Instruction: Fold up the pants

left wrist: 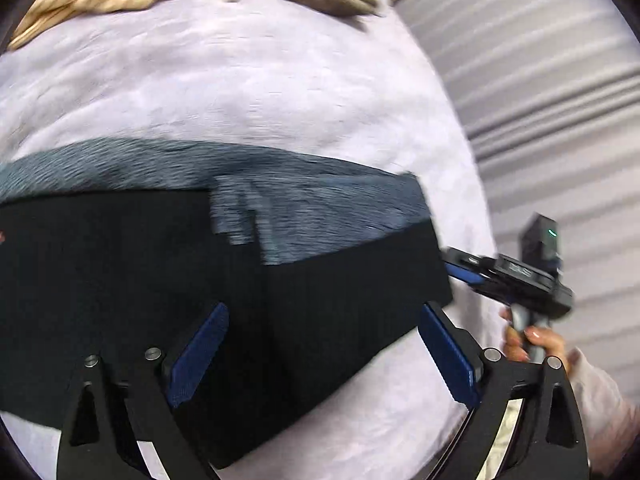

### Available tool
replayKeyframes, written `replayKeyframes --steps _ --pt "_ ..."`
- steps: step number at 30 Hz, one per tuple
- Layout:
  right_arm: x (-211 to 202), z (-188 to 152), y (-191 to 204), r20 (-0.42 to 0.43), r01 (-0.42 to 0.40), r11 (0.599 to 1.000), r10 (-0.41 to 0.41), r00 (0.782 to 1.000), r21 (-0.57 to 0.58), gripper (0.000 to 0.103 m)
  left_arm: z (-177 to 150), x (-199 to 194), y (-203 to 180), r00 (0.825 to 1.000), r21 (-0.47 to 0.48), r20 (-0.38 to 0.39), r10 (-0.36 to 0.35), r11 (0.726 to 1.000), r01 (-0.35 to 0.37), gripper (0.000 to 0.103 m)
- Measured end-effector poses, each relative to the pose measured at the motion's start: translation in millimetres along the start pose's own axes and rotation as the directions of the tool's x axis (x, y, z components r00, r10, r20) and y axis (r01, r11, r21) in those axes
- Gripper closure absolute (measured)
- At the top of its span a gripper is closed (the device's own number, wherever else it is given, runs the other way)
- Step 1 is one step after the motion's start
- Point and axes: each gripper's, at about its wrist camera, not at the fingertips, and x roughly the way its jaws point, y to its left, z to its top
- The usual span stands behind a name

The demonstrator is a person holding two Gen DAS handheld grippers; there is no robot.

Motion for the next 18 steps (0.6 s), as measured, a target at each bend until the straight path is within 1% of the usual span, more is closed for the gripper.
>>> replayKeyframes --steps 2,4,5,7,11,16,17,18 --pt "2.6 -0.4 -0.6 -0.008 -0.009 1.000 0.009 1.000 0.001 0.053 4.8 14.3 -5.5 0.999 0.013 -0.031 0.010 1.000 -0.010 0.007" --pt "3.7 -1.2 0.3 -0.012 -0.009 1.000 0.009 1.000 0.001 0.053 5.5 22.2 -0.9 0.998 -0.012 -0.057 -0.002 1.000 0.002 0.008" --pt "4.0 -1.8 1.5 -0.013 -0.010 1.000 0.010 1.000 -0.001 0.053 7.1 27.1 -1.2 0.998 -0.022 -0.063 -0.012 1.000 0.011 0.015" --pt "5.0 -2.2 4.8 -0.019 -0.009 1.000 0.009 1.000 -0.011 0.053 7.8 27.6 -3.2 0.997 -0.026 -0.063 -0.040 0.999 0.038 0.017" --pt "8.1 -4.2 7.2 -0.034 -0.010 1.000 0.009 0.999 -0.027 0.053 7.7 25.1 -10.9 0.996 0.007 -0.061 -0.060 0.998 0.060 0.017" --pt "13.0 -6.0 5.3 -0.043 -0.021 1.000 0.020 0.999 -0.006 0.053 11.1 42.5 -7.9 0.995 0.006 -0.094 -0.027 1.000 0.028 0.017" --pt "13.7 -6.5 5.9 -0.045 -0.019 1.000 0.019 0.999 -0.008 0.053 12.4 45.9 -8.3 0.995 0.005 -0.097 -0.022 1.000 0.022 0.018" --pt "14.1 -6.7 6.7 -0.047 -0.014 1.000 0.014 0.999 -0.015 0.053 13.6 47.9 -9.5 0.996 0.007 -0.092 -0.006 1.000 0.007 0.025"
